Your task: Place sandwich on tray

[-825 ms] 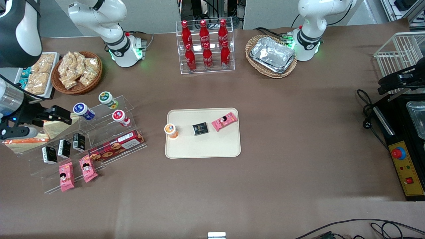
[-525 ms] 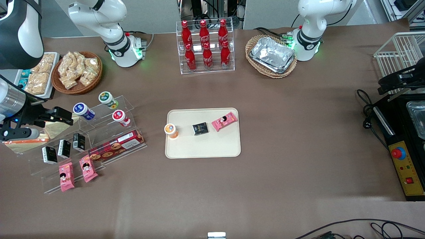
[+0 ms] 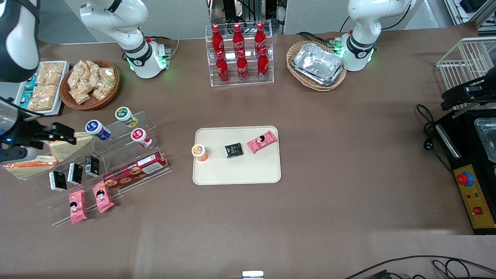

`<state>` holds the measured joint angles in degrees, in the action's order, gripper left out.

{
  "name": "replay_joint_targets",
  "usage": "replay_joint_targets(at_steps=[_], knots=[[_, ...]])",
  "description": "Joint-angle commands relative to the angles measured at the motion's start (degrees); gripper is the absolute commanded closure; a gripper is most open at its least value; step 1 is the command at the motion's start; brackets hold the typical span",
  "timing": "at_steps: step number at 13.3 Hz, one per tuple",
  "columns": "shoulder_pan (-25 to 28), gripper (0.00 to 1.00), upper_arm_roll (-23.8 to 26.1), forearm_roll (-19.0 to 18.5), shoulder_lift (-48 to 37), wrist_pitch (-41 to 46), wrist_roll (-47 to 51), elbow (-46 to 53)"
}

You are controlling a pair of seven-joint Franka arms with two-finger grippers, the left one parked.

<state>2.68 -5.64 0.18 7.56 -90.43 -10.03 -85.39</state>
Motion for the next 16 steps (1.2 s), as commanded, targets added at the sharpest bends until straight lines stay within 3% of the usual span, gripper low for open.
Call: replay_joint_targets(at_steps=[1,9,16], knots=[[-5.73,0.0,0.1,4.73,0.26,1.66,-10.85,1.98],[-14.8,0.0,0.1,4.13,1.57,-1.68,-36.0,2.16],[-16.3,0.0,-0.86,1.23,3.16,-5.37,-65.95,2.33]])
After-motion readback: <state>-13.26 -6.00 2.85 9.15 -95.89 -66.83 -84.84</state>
